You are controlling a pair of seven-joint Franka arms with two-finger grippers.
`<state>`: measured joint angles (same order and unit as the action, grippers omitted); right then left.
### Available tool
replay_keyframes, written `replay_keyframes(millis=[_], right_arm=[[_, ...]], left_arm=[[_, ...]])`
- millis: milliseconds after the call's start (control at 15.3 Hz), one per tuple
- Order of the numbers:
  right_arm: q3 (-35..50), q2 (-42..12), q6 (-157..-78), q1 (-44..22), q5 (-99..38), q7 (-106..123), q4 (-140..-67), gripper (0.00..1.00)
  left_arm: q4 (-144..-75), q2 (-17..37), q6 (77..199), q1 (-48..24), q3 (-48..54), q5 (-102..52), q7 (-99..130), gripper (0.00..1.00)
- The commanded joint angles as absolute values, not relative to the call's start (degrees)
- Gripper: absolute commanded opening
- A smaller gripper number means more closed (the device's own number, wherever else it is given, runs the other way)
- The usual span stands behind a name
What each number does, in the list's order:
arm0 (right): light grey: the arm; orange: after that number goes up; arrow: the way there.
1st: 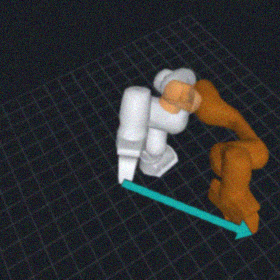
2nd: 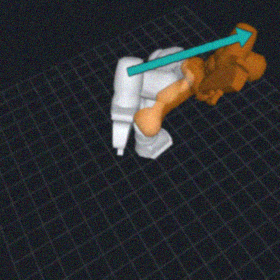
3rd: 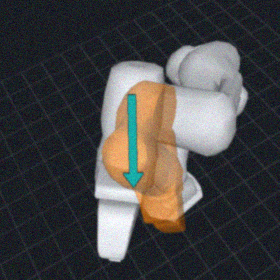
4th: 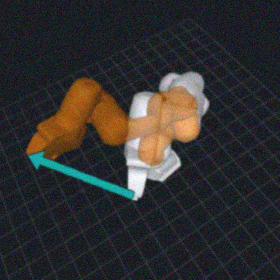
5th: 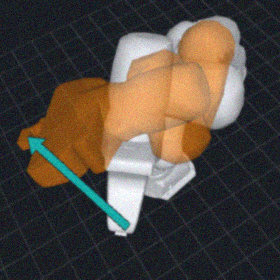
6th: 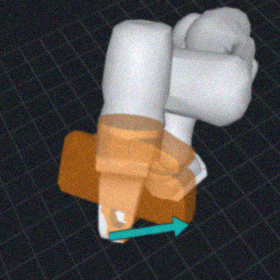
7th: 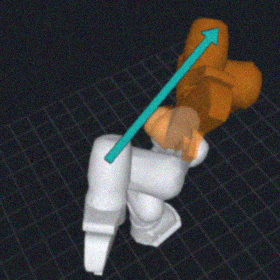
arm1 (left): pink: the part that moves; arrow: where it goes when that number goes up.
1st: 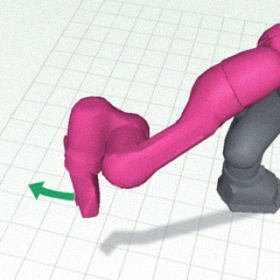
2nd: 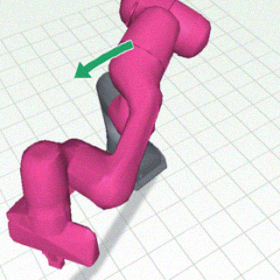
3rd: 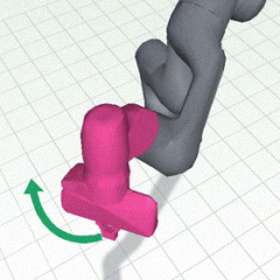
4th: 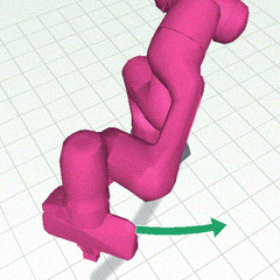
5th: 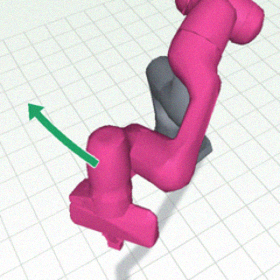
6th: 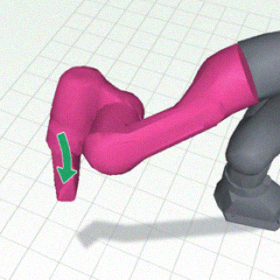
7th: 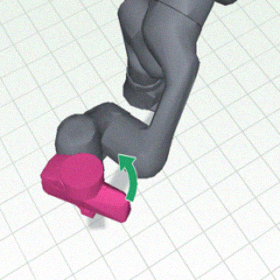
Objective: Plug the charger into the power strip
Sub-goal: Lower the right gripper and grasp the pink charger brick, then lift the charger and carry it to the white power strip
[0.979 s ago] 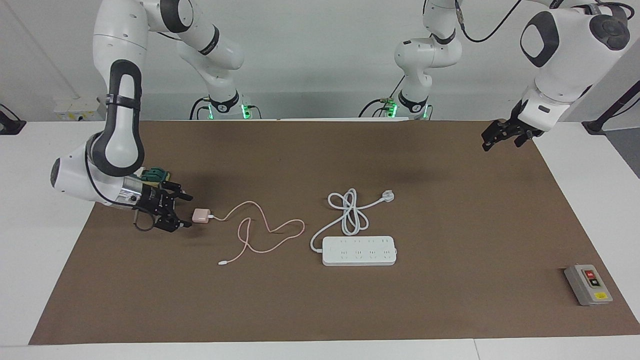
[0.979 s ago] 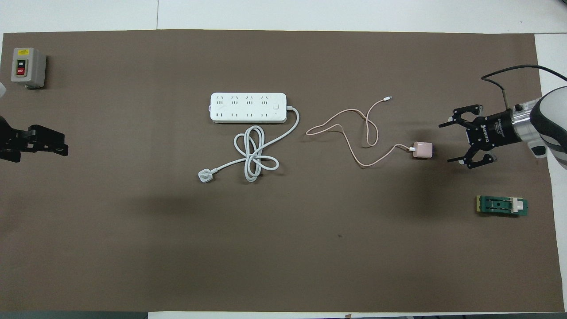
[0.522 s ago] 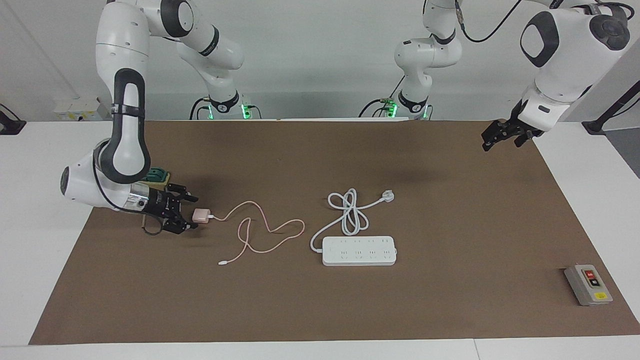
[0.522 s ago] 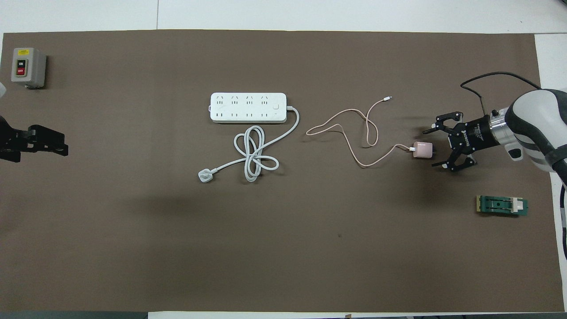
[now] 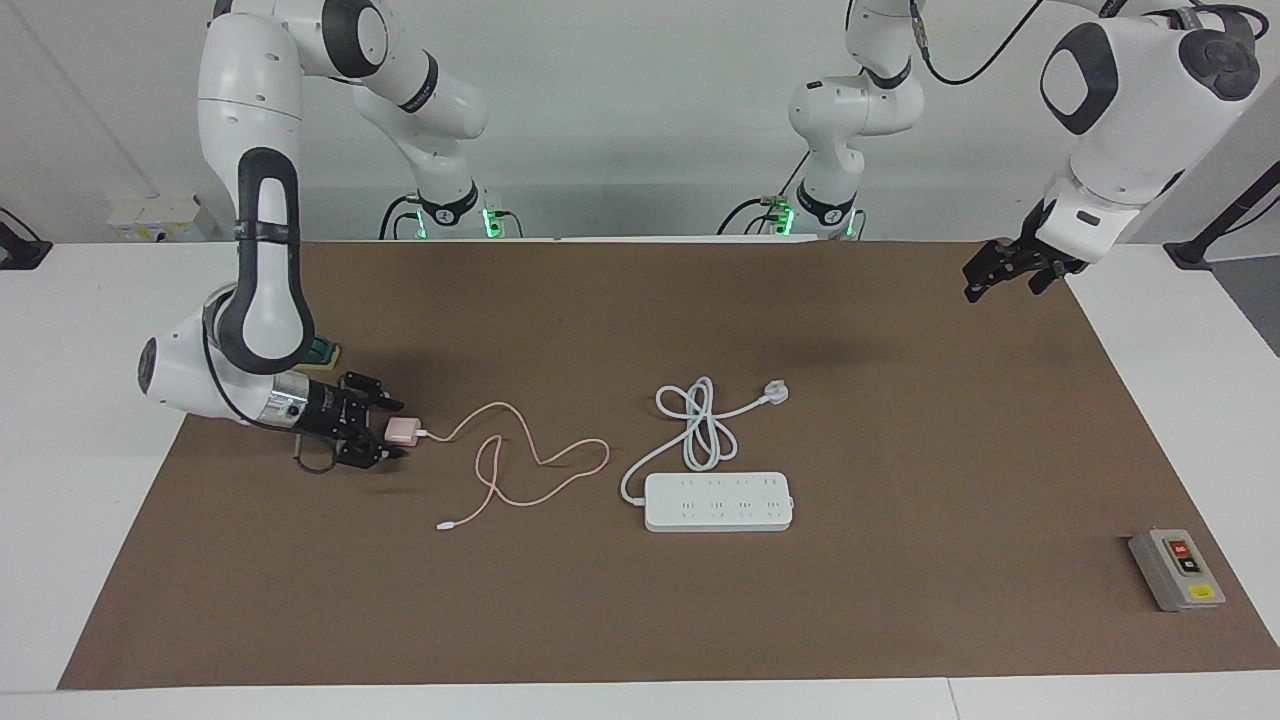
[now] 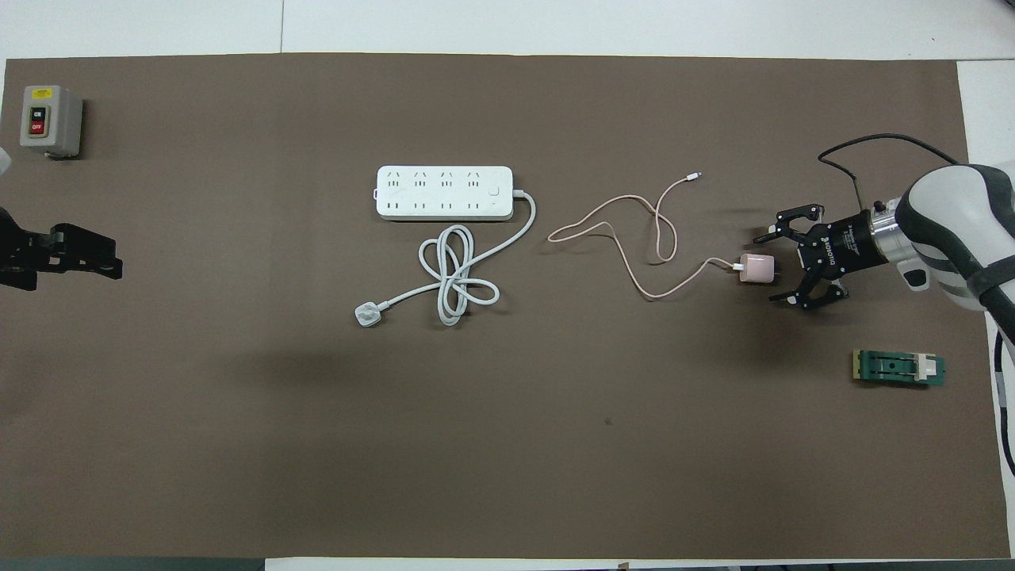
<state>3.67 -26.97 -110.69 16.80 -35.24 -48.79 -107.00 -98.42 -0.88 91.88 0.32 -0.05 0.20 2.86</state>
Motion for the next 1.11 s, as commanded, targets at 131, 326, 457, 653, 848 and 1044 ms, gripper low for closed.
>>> replay_keyframes(millis=[131, 326, 457, 653, 848, 1044], right_arm=[[3.9, -26.3, -111.0, 16.1, -36.2, -46.0, -108.1, 0.0], [4.0, -26.0, -107.4, 13.5, -36.1, -52.3, -102.9, 0.0], [4.0, -26.0, -102.9, 10.6, -36.1, -61.5, -95.8, 0.0], [4.8, -25.7, -101.3, 5.3, -36.4, -71.2, -89.1, 0.0], [5.4, -24.8, -102.2, -0.3, -41.1, -80.2, -85.2, 0.0], [5.4, -25.0, -108.9, -5.5, -47.1, -88.2, -82.8, 0.0]], left_arm=[[-98.9, -1.7, 92.4, 0.4, -0.2, -0.4, 2.4, 1.0], [-98.9, -1.7, 92.4, 0.4, -0.3, -0.4, 2.4, 1.0], [-98.9, -1.7, 92.4, 0.4, -0.3, -0.4, 2.4, 1.0], [-98.9, -1.7, 92.4, 0.4, -0.3, -0.4, 2.4, 1.0], [-98.9, -1.7, 92.4, 0.4, -0.2, -0.4, 2.4, 1.0], [-98.9, -1.7, 92.4, 0.4, -0.3, -0.4, 2.4, 1.0]])
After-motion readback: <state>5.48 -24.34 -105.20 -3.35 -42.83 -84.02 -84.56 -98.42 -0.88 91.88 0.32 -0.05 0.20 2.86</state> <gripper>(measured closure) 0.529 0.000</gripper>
